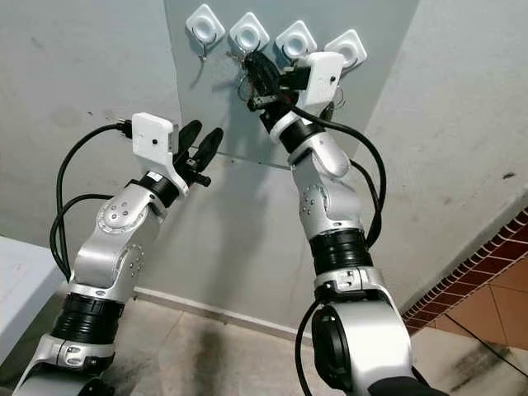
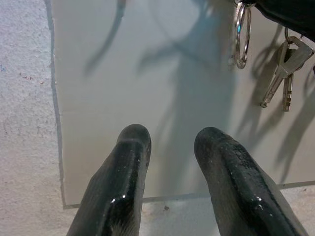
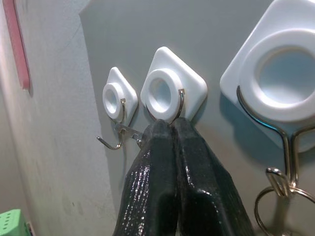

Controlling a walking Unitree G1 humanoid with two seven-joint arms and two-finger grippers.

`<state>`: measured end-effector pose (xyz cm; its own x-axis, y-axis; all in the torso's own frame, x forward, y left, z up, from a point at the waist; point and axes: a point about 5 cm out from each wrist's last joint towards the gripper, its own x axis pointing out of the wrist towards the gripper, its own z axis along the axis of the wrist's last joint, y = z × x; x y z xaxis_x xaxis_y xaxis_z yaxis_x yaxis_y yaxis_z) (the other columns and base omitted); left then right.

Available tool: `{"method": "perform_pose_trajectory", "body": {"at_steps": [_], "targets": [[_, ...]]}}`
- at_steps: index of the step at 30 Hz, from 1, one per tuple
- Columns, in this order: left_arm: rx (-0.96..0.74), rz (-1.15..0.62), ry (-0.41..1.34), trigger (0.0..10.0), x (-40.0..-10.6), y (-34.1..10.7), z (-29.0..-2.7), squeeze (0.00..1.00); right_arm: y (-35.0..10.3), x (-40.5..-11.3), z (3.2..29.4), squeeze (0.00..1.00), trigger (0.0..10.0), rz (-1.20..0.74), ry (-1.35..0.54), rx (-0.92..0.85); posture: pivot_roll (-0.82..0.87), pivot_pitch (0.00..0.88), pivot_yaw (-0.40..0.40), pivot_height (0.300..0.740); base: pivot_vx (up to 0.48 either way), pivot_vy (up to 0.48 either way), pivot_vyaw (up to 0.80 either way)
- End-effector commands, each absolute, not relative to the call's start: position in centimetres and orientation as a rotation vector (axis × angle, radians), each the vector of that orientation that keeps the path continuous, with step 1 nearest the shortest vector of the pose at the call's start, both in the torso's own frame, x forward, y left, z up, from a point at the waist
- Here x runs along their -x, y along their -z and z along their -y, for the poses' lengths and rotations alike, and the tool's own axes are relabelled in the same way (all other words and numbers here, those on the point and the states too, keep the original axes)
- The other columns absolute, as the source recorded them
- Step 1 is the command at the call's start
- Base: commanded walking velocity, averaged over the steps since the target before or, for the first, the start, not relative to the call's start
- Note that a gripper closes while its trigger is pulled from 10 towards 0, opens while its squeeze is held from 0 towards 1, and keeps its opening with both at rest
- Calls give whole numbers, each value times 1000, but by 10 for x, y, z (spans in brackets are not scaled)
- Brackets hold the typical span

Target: Hang keys on a hook

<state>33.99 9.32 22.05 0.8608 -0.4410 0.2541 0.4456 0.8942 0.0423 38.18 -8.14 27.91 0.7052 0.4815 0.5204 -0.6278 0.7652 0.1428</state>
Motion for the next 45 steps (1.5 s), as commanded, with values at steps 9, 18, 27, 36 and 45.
{"method": "perform_pose_trajectory", "body": {"at_steps": [9, 18, 27, 36, 45], "targets": [[25, 280, 467, 10000, -339, -225, -92, 0, -297, -380, 83, 0, 10000, 580, -639, -373, 132, 41, -61, 740, 0, 0, 0], [23, 278, 469, 10000, -339, -225, -91, 0, -300, -370, 79, 0, 10000, 650, -725, -383, 129, 42, -59, 740, 0, 0, 0], [22, 282, 469, 10000, -339, -225, -90, 0, -301, -371, 80, 0, 10000, 654, -721, -361, 129, 37, -59, 740, 0, 0, 0], [24, 283, 469, 10000, -339, -225, -89, 0, -282, -378, 74, 0, 10000, 526, -708, -197, 125, 32, -60, 740, 0, 0, 0], [28, 282, 469, 10000, -339, -225, -89, 0, -265, -387, 86, 0, 10000, 438, -562, -158, 126, 37, -59, 740, 0, 0, 0]]}}
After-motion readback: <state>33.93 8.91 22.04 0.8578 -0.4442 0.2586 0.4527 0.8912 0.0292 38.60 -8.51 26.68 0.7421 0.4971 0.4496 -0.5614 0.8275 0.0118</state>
